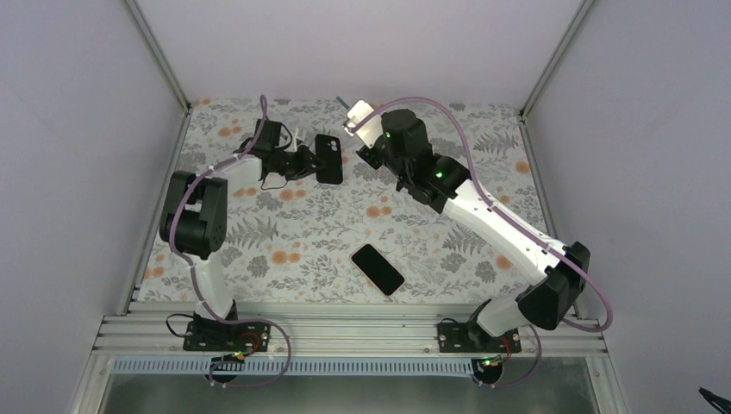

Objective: Take the phone out of the phone case
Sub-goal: Place the phone case at the center of the board.

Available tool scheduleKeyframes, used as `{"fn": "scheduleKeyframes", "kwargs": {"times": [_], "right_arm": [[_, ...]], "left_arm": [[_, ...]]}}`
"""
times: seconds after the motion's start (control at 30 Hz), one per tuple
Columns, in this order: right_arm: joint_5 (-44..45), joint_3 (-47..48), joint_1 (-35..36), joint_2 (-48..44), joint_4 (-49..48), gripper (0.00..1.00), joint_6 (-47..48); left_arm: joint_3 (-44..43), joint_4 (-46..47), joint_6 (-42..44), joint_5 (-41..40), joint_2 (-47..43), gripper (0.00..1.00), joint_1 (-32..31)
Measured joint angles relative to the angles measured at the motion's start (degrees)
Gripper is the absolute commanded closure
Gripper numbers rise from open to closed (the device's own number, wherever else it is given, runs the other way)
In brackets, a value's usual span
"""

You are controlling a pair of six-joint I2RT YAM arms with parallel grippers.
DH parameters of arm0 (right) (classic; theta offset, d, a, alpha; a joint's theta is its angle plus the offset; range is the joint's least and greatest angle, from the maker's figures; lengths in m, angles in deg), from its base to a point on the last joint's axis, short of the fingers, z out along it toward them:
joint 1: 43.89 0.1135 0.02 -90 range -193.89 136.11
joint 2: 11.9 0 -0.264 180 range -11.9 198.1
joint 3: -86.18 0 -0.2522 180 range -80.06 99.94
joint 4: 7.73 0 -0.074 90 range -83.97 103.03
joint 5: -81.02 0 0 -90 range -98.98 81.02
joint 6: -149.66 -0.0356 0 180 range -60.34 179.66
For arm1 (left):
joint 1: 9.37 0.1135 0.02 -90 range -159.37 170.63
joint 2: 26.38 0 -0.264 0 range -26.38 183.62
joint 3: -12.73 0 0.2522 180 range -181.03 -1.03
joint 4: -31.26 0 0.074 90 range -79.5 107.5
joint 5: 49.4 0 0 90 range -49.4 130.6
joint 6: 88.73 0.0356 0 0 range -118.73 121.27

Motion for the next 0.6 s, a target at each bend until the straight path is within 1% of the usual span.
{"fn": "scheduleKeyframes", "kwargs": {"times": [0.2, 0.6], "right_arm": [[-1.0, 0.0, -1.2, 0.0, 0.3, 0.96, -0.8], [-2.3, -0.1, -2.6, 0.0, 0.3, 0.96, -1.4]], "left_arm": [[-5.4, -4.3, 4.7, -0.4, 5.7, 0.98, -0.6], [-11.7, -9.4, 8.5, -3.8, 13.6, 0.96, -0.6]]}}
